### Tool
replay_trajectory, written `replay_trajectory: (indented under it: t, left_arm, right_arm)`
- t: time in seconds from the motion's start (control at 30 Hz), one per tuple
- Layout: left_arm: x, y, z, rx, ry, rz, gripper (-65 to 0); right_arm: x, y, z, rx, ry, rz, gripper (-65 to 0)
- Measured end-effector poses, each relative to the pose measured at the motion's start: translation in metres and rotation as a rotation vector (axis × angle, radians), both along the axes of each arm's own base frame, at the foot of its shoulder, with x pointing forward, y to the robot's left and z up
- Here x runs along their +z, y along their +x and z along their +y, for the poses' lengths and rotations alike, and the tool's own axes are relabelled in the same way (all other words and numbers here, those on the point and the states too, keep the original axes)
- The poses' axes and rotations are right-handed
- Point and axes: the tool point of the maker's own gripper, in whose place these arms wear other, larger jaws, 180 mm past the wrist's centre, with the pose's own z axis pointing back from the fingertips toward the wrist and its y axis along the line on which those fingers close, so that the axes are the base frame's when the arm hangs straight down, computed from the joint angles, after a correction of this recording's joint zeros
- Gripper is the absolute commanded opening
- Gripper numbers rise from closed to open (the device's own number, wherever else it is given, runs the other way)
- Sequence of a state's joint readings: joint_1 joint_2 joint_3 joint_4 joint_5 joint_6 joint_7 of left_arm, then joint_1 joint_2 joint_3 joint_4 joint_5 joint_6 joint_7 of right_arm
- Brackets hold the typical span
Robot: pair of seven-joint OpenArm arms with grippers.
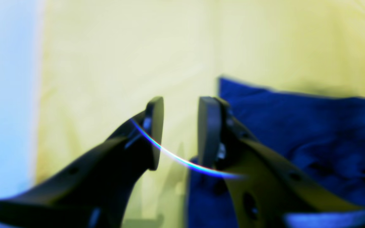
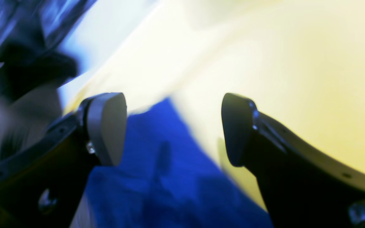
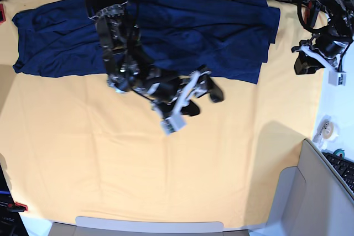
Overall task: Fold the T-shirt properly
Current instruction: 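Move the right gripper back to the shirt's sleeve end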
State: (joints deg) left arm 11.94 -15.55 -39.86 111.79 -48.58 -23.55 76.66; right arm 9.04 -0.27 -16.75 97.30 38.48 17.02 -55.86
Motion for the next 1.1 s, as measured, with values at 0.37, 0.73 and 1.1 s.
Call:
replay_trajectory:
  t: [0.37, 0.73, 1.1]
  left_arm:
    - [-0.065, -0.034, 0.033, 0.066, -0.130, 0.141, -44.3]
    - [-0.088, -0.017, -0.028, -0.075, -0.354, 0.141, -44.3]
    - [-0.099, -0.017, -0.061, -0.176, -0.372, 0.197, -44.3]
  right_arm:
    - [-0.032, -0.004, -0.187, -0.443, 0.095, 0.149, -19.1]
    - [-0.045, -0.031, -0.262, -0.627, 0.060, 0.186, -19.1]
    - [-0.049, -0.043, -0.291, -0.676, 0.011, 0.199, -19.1]
